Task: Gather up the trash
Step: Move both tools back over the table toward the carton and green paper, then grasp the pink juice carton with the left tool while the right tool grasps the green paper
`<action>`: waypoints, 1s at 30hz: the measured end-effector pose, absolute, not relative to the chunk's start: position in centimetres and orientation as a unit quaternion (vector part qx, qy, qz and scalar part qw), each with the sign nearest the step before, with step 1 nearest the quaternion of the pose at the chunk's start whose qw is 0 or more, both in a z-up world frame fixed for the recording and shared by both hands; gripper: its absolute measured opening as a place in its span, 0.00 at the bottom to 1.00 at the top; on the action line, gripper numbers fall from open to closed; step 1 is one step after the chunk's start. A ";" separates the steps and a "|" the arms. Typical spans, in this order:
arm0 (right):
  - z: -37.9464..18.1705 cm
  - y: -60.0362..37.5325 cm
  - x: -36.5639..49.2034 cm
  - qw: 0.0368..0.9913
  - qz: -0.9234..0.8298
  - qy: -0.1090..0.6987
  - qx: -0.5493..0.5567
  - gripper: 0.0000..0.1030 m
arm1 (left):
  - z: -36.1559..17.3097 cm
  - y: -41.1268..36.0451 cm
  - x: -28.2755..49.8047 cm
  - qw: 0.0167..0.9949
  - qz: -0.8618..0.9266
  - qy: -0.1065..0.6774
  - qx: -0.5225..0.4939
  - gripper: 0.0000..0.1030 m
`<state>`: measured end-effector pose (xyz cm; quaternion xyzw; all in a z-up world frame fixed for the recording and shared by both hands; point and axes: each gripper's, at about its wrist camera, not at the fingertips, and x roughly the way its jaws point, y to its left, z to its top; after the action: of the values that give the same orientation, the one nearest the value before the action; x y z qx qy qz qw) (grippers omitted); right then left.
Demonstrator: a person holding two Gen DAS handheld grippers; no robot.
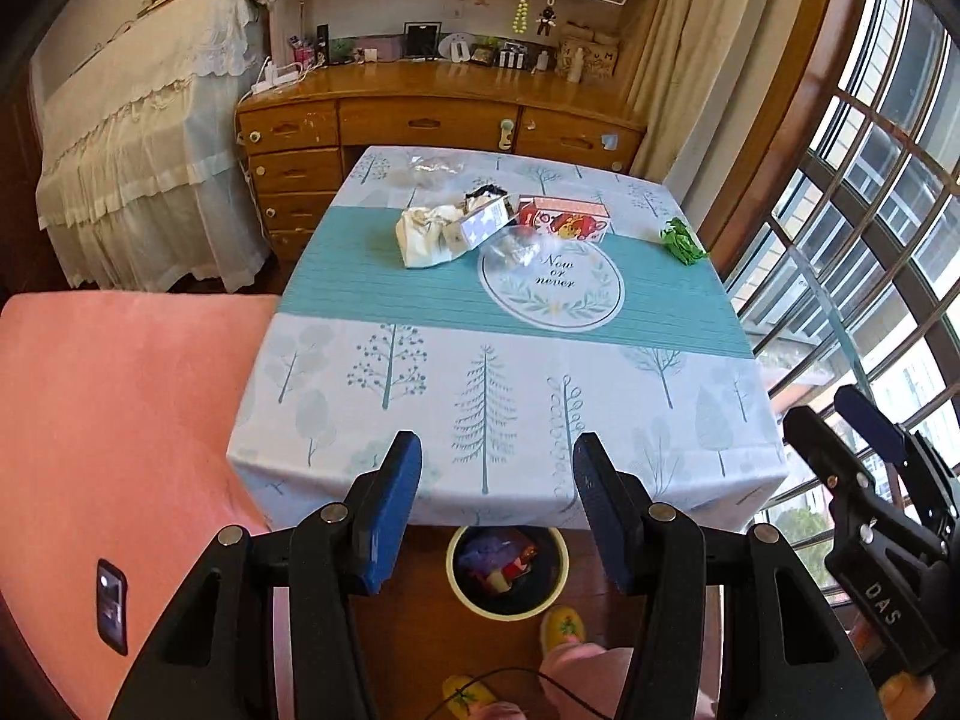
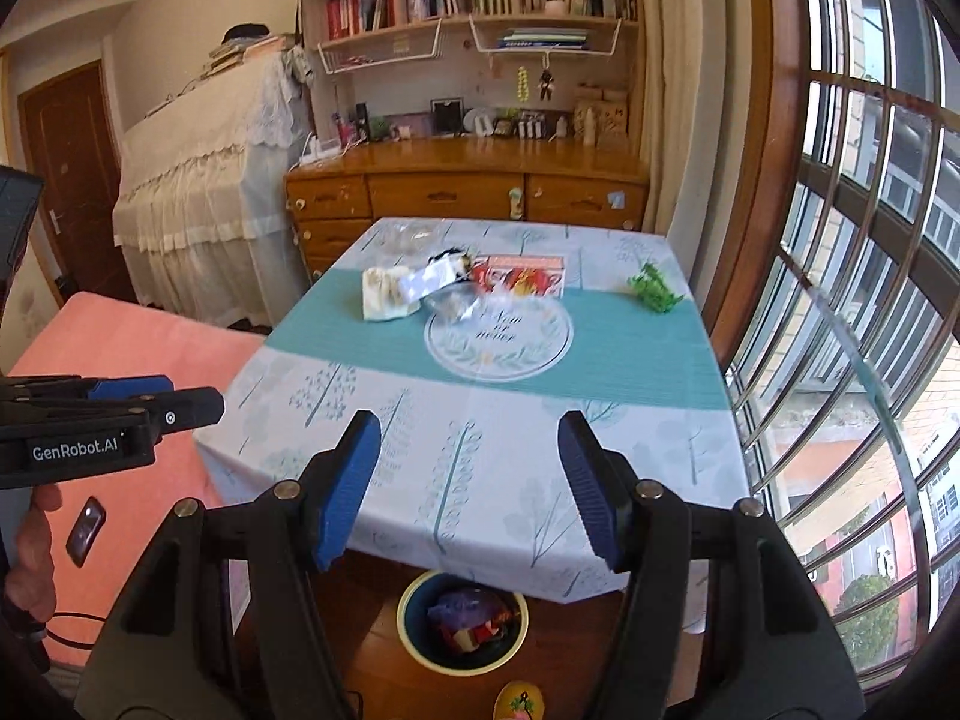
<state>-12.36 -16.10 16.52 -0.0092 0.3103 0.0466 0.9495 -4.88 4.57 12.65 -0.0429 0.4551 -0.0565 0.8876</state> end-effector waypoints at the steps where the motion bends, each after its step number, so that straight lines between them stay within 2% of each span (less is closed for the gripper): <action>1: 16.6 -16.4 -12.0 0.950 0.045 0.309 -0.008 0.57 | 12.8 4.3 -4.4 0.889 -0.056 0.453 -0.039 0.52; 7: 16.8 -20.2 -6.4 0.950 0.037 0.309 -0.009 0.57 | 14.2 1.8 0.0 0.899 -0.045 0.435 -0.021 0.52; 14: 14.2 -26.7 5.6 0.939 0.057 0.339 -0.016 0.57 | 13.5 -2.8 9.9 0.890 -0.014 0.450 -0.069 0.52; 21: 9.6 -35.3 19.9 0.922 0.080 0.375 -0.052 0.57 | 9.4 -9.8 22.4 0.863 0.006 0.493 -0.107 0.52; 30: -0.4 -42.0 34.4 0.888 0.083 0.442 -0.098 0.57 | 2.3 -14.0 33.8 0.834 0.067 0.526 -0.156 0.52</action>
<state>34.42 -41.99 -0.41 -0.0979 0.4418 0.0835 0.8878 33.77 -14.01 2.32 -0.1562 0.5256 0.0673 0.8336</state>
